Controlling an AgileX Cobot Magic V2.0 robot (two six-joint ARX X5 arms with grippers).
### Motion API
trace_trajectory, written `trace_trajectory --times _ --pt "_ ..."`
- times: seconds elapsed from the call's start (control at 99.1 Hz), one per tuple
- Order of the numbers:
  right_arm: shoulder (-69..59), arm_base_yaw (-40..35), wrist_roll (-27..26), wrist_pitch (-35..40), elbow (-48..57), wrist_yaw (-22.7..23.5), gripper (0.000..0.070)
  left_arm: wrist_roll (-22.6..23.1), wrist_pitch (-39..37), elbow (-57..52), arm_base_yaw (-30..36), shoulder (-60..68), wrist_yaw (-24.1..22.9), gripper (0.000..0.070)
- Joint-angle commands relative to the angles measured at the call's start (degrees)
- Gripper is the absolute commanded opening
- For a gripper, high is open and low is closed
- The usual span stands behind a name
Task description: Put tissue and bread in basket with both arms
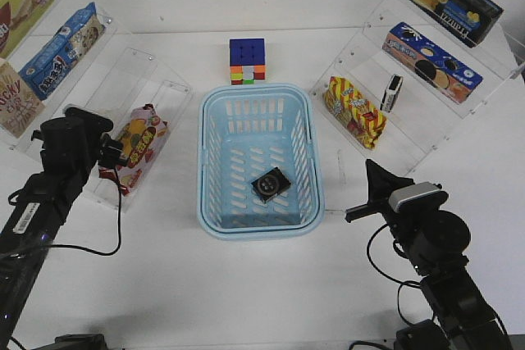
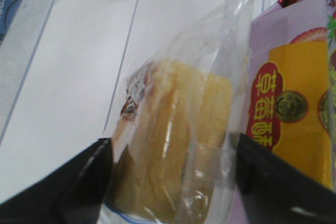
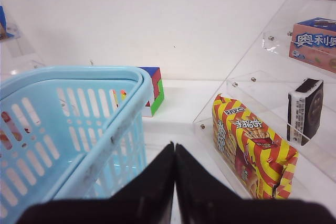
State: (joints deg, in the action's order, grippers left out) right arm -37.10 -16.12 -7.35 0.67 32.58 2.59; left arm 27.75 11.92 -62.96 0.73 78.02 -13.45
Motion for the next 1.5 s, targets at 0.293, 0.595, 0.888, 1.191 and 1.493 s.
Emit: trace_trajectory --times 0.293,0.595,0.888,1.191,1.493 --pt "-0.09 -0.31 -0.55 -0.63 0.66 -0.02 0.0002 -5.49 2.03 -8.63 4.68 -2.82 1.20 0.0000" --pt "-0.09 -0.31 -0.57 -0.66 0.66 -0.04 0.0002 -23.15 -0.85 -14.49 18.43 -7.13 28.46 0.0001" --pt "-0.09 -0.31 -0.55 -0.63 0.66 -0.04 0.0002 -26.12 1.07 -14.49 31.10 0.57 31.47 0.0425" --pt "1.27 -0.28 -0.28 0.37 0.66 -3.19 0.0002 -25.83 4.44 -14.56 28.87 -5.05 25.68 0.0371" --pt "4.92 -0.28 2.89 1.51 0.66 -9.16 0.0002 -27.43 19.96 -11.10 21.86 -20.52 9.29 0.0000"
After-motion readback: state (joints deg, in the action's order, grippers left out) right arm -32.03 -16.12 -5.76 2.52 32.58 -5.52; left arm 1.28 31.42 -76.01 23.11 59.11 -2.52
